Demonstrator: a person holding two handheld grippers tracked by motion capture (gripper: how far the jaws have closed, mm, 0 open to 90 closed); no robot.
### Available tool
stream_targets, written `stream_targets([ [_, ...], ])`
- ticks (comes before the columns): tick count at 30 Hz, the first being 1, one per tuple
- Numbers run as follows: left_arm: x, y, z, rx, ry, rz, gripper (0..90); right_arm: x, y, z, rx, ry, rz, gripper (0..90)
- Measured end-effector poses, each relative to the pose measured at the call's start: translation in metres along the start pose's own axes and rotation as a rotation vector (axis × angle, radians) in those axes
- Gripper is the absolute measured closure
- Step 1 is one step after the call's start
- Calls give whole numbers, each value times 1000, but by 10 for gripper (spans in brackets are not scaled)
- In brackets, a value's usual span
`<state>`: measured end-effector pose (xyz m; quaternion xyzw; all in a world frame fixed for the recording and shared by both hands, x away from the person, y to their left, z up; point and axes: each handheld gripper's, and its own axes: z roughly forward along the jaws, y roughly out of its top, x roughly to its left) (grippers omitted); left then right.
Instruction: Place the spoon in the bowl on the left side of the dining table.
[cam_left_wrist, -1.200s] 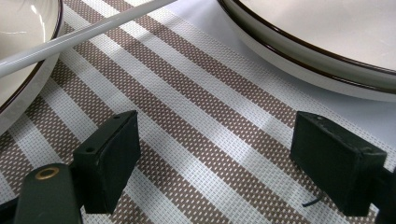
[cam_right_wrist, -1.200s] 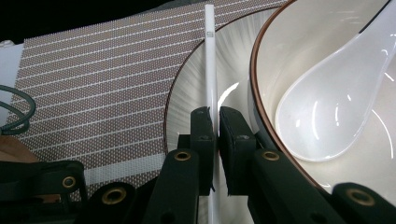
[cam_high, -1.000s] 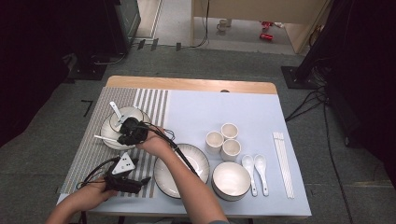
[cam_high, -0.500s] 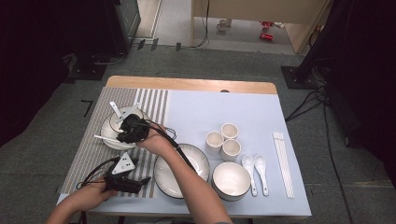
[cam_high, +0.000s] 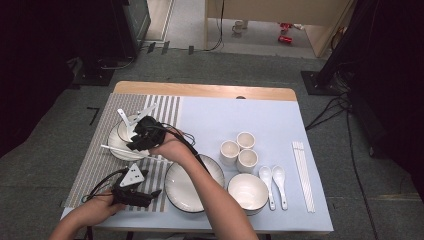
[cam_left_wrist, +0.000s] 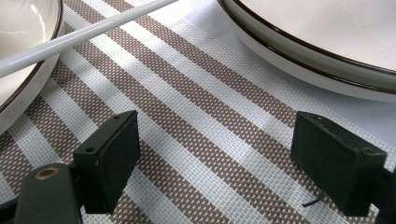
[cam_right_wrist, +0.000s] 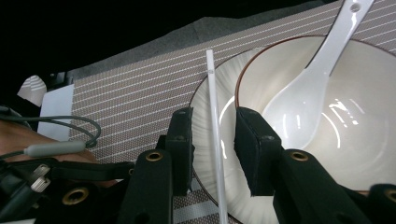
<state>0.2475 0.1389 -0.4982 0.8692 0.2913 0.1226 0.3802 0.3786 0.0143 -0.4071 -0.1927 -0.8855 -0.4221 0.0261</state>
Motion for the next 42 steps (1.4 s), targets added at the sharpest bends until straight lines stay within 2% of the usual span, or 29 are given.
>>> stream_targets([
  [6, 0, 0, 0, 5, 1, 4, 159, 1, 2, -10, 1, 2, 5, 619],
  [13, 0, 0, 0, 1, 1, 2, 159, 4, 4, -23, -2, -15, 17, 510],
  [17, 0, 0, 0, 1, 1, 2, 159, 7, 5, -27, 1, 0, 22, 448],
  [21, 0, 0, 0, 1, 0, 2, 159, 11, 6, -34, -3, -4, 22, 417],
  [28, 0, 0, 0, 2, 0, 2, 159, 16, 8, -46, -3, -15, 28, 404],
  [36, 0, 0, 0, 3, 1, 3, 159, 22, 8, -55, 12, -11, -14, 402],
  [42, 0, 0, 0, 4, 0, 3, 159, 25, 7, -64, 13, -22, -7, 400],
])
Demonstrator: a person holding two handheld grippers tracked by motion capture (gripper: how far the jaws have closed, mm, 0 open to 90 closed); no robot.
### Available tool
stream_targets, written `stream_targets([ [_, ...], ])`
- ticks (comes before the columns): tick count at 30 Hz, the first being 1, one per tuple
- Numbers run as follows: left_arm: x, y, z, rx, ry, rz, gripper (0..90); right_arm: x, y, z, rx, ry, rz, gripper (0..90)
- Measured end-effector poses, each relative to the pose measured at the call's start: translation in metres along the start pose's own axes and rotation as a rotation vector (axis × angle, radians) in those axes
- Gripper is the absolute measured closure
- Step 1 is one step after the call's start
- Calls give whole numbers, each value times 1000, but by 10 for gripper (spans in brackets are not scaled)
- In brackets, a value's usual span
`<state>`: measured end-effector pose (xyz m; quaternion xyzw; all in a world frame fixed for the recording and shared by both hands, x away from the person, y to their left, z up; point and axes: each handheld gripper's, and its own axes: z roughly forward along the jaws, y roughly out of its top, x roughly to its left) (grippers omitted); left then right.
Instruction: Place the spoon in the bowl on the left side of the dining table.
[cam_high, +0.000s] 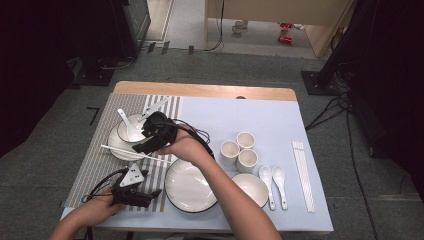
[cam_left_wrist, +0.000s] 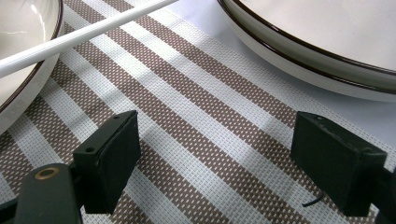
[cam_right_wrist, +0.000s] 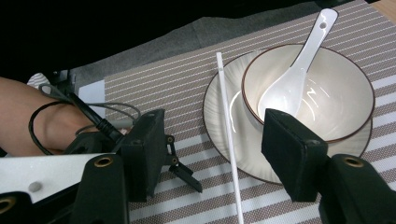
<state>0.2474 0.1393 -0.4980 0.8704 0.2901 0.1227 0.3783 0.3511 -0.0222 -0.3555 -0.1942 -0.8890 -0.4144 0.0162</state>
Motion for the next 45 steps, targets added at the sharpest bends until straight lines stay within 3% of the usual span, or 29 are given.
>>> stream_targets([
  [20, 0, 0, 0, -2, 1, -3, 159, 3, -15, -31, -1, -16, 10, 391],
  [29, 0, 0, 0, -1, 0, -2, 159, -2, -25, -47, 0, -33, 5, 383],
  [45, 0, 0, 0, -1, 0, -4, 159, -15, -47, -76, -19, -59, 41, 381],
])
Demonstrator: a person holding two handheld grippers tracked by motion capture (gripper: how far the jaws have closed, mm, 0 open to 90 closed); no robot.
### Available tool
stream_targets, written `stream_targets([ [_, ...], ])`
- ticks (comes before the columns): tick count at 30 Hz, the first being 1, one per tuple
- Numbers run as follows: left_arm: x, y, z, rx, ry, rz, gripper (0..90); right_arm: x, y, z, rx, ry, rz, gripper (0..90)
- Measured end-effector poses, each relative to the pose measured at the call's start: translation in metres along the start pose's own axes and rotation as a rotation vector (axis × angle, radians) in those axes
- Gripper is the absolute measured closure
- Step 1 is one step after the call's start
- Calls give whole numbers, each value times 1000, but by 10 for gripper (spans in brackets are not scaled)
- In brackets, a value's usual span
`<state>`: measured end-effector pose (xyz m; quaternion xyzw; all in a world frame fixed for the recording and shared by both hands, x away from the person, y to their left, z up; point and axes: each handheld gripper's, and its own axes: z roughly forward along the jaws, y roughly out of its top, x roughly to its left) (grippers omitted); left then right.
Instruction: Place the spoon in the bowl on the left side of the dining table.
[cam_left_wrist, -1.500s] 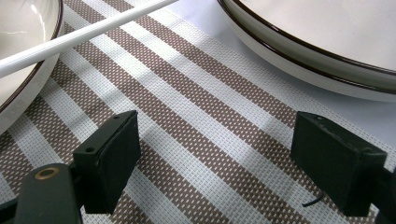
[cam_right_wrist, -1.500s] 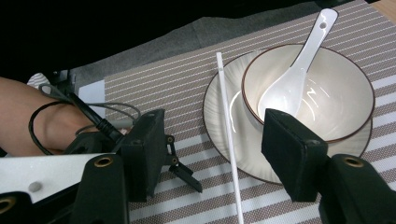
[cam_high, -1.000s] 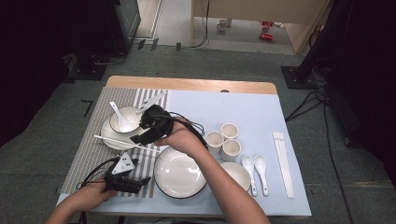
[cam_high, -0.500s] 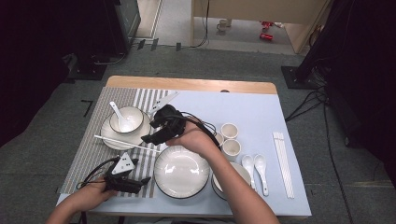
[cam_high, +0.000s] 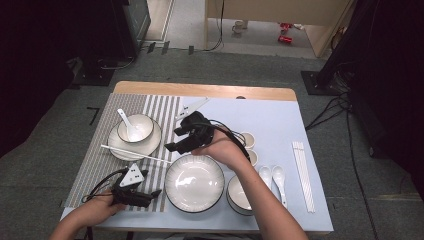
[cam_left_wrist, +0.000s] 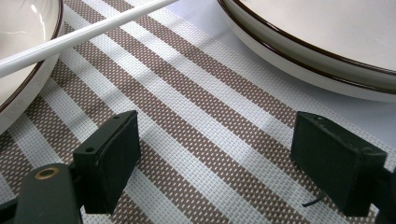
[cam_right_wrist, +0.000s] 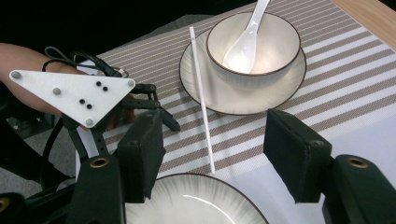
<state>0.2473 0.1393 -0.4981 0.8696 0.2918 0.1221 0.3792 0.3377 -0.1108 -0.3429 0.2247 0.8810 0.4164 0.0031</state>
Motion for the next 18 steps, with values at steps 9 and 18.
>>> stream_targets([
  [9, 0, 0, 0, -2, -1, -1, 159, -7, -14, -18, -11, -30, 23, 381],
  [18, 0, 0, 0, -3, -1, -3, 159, -13, -30, -37, -32, -66, 39, 381],
])
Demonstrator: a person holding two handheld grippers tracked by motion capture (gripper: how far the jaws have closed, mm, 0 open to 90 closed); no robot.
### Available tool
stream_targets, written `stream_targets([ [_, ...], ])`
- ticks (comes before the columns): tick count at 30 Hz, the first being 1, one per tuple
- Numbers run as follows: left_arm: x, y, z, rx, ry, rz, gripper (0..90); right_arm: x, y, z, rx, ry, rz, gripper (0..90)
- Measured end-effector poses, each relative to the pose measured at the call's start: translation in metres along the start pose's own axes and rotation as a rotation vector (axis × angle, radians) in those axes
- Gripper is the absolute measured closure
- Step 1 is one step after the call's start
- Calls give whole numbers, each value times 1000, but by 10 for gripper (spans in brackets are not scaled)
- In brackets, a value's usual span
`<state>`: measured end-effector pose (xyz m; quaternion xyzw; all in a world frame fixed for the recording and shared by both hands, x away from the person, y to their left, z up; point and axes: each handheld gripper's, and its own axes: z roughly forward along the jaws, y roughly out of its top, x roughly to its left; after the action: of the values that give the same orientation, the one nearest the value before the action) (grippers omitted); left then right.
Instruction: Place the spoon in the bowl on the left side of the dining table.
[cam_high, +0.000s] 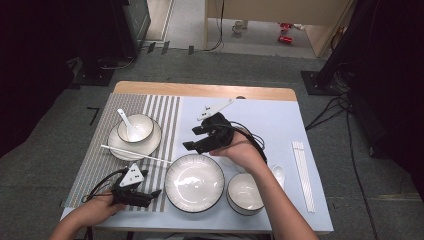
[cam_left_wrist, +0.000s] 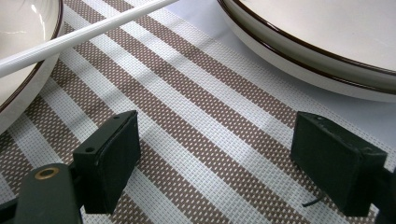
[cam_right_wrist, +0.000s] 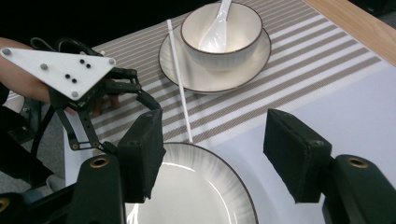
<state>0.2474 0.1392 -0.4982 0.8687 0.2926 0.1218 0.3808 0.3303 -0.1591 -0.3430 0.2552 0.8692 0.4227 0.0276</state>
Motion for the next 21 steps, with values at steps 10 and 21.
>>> stream_targets([
  [10, 0, 0, 0, 2, 0, 2, 159, -9, -16, -14, -10, -30, 31, 381],
  [21, 0, 0, 0, 0, 0, 0, 159, -20, -43, -31, -10, -66, 49, 381],
])
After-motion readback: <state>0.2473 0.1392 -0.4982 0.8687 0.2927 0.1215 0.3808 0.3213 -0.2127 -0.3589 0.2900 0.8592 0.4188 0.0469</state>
